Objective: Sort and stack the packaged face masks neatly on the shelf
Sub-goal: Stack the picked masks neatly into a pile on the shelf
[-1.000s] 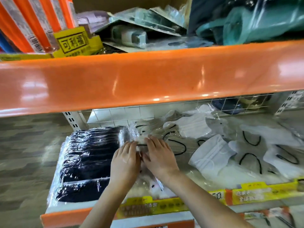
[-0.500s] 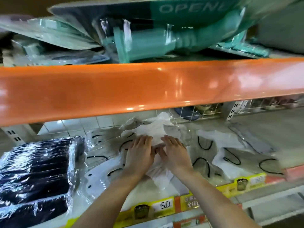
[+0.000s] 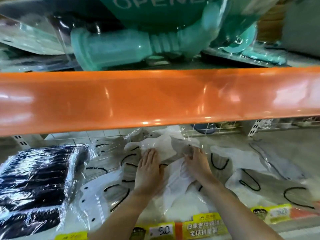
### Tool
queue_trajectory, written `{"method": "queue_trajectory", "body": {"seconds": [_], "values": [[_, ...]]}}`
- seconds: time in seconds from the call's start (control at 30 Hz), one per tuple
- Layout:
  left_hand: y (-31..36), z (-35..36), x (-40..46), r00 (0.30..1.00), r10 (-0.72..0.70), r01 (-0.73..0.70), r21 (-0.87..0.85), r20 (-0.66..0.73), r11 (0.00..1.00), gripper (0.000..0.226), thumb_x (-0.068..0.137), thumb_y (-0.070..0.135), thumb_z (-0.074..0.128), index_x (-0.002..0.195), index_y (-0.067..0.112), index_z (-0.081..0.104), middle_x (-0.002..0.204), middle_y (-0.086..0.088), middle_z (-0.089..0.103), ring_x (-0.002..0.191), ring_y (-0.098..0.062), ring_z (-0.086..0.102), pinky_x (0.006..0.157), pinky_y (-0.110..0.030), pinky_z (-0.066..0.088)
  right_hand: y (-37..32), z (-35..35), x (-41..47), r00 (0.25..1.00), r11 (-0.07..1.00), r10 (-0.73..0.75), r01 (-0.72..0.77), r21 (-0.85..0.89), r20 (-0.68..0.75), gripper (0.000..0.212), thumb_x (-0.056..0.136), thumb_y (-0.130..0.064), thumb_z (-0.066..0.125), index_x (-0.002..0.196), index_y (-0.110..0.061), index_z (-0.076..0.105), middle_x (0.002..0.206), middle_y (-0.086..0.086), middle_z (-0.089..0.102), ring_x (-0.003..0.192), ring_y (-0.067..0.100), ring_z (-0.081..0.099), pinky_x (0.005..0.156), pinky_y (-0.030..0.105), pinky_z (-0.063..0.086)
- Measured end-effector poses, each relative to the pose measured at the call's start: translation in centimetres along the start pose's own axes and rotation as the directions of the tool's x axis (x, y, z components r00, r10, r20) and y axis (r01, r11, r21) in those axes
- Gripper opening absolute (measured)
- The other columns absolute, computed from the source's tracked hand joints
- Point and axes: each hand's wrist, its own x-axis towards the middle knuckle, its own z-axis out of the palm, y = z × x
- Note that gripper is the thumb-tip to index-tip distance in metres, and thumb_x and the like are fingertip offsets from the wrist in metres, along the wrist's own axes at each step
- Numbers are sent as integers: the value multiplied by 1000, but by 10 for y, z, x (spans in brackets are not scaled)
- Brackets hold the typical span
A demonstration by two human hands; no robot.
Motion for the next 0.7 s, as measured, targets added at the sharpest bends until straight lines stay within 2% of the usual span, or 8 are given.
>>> {"method": "queue_trajectory", "body": {"seconds": [0.13,0.23,0.3,0.37,0.4,0.47,0.57,0.7], "values": [[1,-1,-1,999,12,-11,13,-45,1000,48,82,27,36,110,2,66,114,-12,67,106,-28,65,83,-38,54,-6,1,16,989,972,147,-142,189,-13,38,93,-29,43,115,0,53,112,17,57,110,36,51,89,40,40],[-2,2,-3,997,51,-51,6,-49,999,43,84,26,37,104,4,68,106,-10,69,99,-29,67,81,-38,57,-3,7,33,980,955,196,-188,231,-12,34,85,-26,43,106,-2,55,105,19,60,101,37,57,78,38,42],[-2,2,-5,996,68,-68,3,-63,998,39,84,24,37,98,6,69,102,-7,69,96,-26,67,81,-34,56,-7,6,37,978,939,209,-200,279,-2,24,88,-22,44,98,-3,56,93,19,61,82,30,60,64,31,43],[-3,1,-7,993,79,-80,-3,-87,997,35,83,24,38,94,11,68,98,-2,68,93,-22,66,80,-29,55,-13,1,36,980,923,198,-197,331,31,23,94,-22,44,89,-4,58,77,14,60,60,21,54,50,23,38],[-4,2,-7,991,84,-86,-13,-103,996,33,83,24,38,93,12,67,97,-1,67,93,-21,65,80,-29,54,-15,0,36,980,917,193,-196,348,43,22,94,-18,45,83,-5,58,71,11,58,56,19,50,47,21,35],[-6,3,-10,989,93,-96,-18,-114,995,30,84,24,38,92,14,66,96,0,66,93,-20,64,81,-30,54,-18,-2,37,985,900,164,-171,402,52,15,89,-11,53,73,-10,52,67,7,51,57,18,46,48,24,33],[-7,3,-10,986,109,-112,-11,-124,994,30,87,24,38,94,14,65,99,0,65,96,-19,63,84,-30,53,-21,-6,34,996,904,84,-86,418,22,24,83,-9,65,72,-13,45,66,6,44,61,17,42,52,28,32],[-11,7,-9,979,93,-113,-105,-179,988,28,86,21,42,97,12,66,103,-1,65,95,-19,62,86,-25,46,-30,-17,26,994,926,-33,70,372,-103,25,86,-10,63,70,-16,44,60,-2,44,54,15,40,53,26,32]]}}
